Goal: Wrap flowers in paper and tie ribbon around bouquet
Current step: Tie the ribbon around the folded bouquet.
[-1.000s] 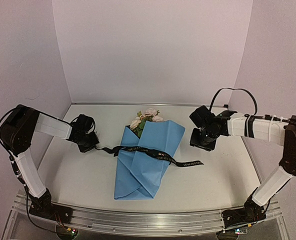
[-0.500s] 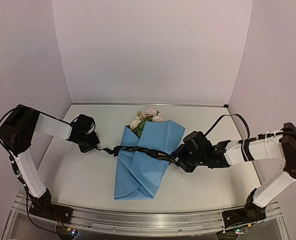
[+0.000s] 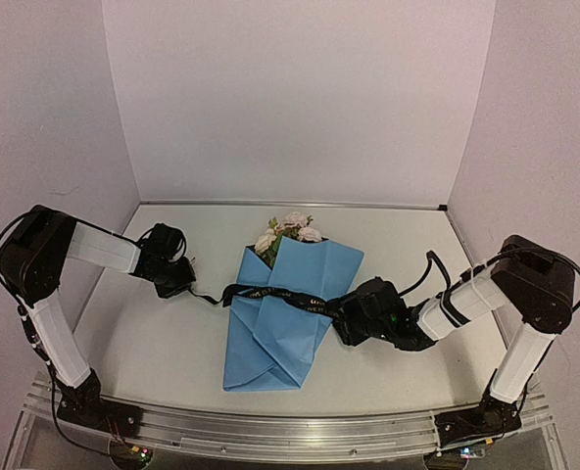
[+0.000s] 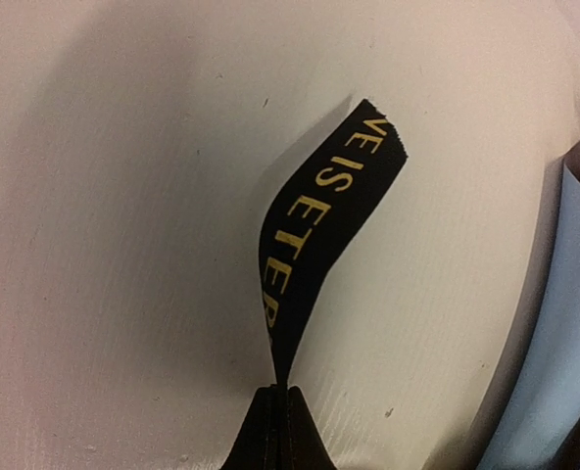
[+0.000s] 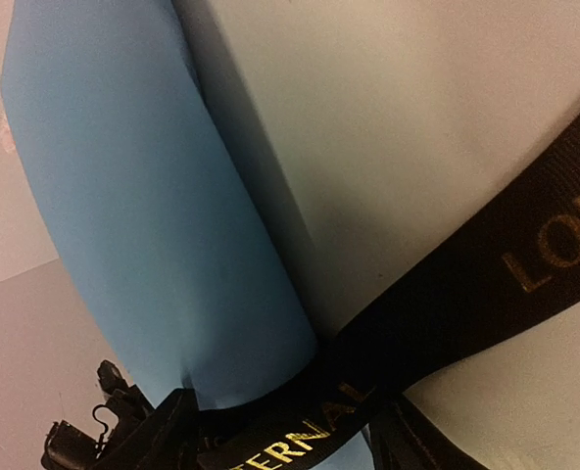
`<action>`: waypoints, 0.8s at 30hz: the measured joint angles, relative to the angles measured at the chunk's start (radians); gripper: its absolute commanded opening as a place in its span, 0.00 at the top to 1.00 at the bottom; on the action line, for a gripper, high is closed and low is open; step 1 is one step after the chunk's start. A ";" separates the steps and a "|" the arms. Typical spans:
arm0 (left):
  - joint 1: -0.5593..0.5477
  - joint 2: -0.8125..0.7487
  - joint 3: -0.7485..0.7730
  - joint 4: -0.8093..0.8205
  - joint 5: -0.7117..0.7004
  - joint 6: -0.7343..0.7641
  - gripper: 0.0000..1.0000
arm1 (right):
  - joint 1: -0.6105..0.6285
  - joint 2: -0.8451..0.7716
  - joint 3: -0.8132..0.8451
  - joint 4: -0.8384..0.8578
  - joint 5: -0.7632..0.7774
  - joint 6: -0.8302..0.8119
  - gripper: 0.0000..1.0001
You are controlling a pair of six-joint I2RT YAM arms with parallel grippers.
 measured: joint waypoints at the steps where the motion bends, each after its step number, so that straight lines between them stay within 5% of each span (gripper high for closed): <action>1: 0.000 -0.003 0.000 0.000 0.000 0.003 1.00 | 0.000 0.000 -0.012 0.018 0.003 0.008 0.39; 14: 0.000 -0.014 0.000 0.000 0.000 0.008 1.00 | -0.029 -0.005 -0.062 0.078 0.038 -0.001 0.74; 17: 0.000 -0.014 0.000 0.000 -0.001 0.008 1.00 | -0.044 -0.014 -0.064 0.080 0.050 -0.030 0.75; 24: 0.000 -0.014 0.000 0.000 -0.002 0.007 1.00 | -0.048 -0.085 -0.062 0.045 0.061 -0.103 0.60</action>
